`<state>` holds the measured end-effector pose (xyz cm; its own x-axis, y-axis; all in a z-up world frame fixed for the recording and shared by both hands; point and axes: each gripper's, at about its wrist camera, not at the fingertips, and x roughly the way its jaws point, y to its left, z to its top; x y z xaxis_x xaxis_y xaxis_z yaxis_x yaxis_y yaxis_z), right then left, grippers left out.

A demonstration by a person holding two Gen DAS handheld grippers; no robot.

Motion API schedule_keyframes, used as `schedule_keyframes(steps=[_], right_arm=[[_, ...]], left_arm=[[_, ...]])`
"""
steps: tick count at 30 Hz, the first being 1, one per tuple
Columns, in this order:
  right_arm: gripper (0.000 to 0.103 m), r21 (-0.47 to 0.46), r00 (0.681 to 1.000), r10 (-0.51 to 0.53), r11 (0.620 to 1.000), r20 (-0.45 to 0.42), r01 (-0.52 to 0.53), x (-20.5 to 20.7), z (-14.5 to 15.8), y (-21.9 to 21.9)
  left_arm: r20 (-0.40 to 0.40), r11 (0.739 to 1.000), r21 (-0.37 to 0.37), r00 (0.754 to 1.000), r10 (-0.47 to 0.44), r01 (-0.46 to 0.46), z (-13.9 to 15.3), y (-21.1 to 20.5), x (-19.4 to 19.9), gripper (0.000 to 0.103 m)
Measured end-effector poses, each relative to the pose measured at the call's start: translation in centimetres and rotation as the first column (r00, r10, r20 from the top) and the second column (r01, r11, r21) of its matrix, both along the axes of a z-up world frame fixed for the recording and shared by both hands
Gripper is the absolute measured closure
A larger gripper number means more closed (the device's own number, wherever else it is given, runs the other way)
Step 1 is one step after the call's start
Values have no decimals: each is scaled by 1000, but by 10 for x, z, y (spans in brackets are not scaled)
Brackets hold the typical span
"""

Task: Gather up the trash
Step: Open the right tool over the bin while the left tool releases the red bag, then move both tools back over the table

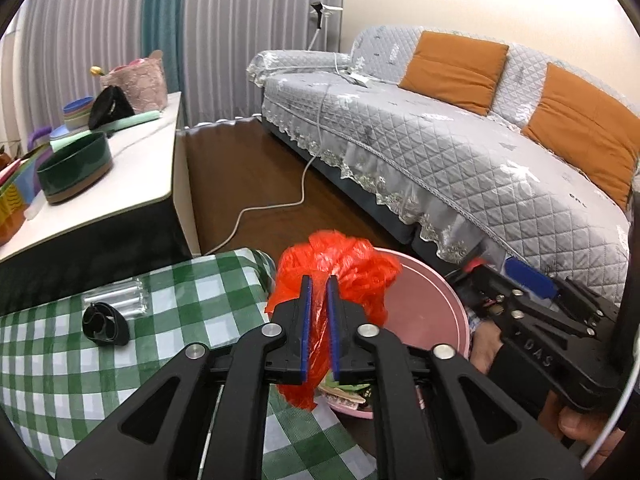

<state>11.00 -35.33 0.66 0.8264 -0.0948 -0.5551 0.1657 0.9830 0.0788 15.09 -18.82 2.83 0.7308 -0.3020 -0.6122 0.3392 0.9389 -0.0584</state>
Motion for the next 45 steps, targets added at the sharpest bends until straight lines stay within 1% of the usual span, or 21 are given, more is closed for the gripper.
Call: schedule_keyframes(steps=[1,2,8,14,22,24,25,26,27,34,38,43,44,45], right_arm=[[46,2,1000,-4,1000,4,4,-1,0,0],[46,8,1000,-4,1000,5,4,-1,1,-1],[45,12,1000,-3,1000,17,3,-7,6,2],[45,17,999,19,1000,33,-20,-15,13,17],[45,1,995,83,996,51,-84,-24,20,50],[45,-6,994,97,995,48,-96,-24,20,57],[45,-7,994,103,995,46,-103,-25,20,61],[45,-8,993,109,994,44,-109,-25,20,63],[45,-7,993,114,993,42,-114,-25,19,66],[44,-9,989,142,990,43,-142,-27,20,82],[44,-11,987,157,988,28,-157,-23,13,91],[44,-5,985,170,985,4,-170,-15,2,99],[44,-4,985,172,985,3,-172,-14,1,101],[44,-2,985,175,985,3,-175,-13,-1,103]], left_arm=[[3,1000,1,1000,7,-7,0,1,-2,83],[6,1000,-4,1000,12,-12,1,2,-3,82],[16,999,-15,999,42,-42,8,20,-16,82],[33,996,-18,995,92,-91,18,55,-32,82],[28,980,-27,979,200,-199,19,115,-48,81],[22,972,-32,972,234,-233,17,130,-51,69],[23,969,-35,969,246,-245,16,135,-52,58],[25,963,-39,964,267,-265,16,143,-53,50],[25,960,-44,960,278,-277,15,149,-54,49],[13,936,-52,937,348,-347,6,178,-52,49],[-8,924,-49,925,380,-380,-8,193,-49,49],[-34,917,-59,918,394,-395,-19,204,-44,49],[-37,916,-61,918,394,-395,-21,205,-43,51],[-40,917,-61,919,393,-395,-23,205,-41,55]])
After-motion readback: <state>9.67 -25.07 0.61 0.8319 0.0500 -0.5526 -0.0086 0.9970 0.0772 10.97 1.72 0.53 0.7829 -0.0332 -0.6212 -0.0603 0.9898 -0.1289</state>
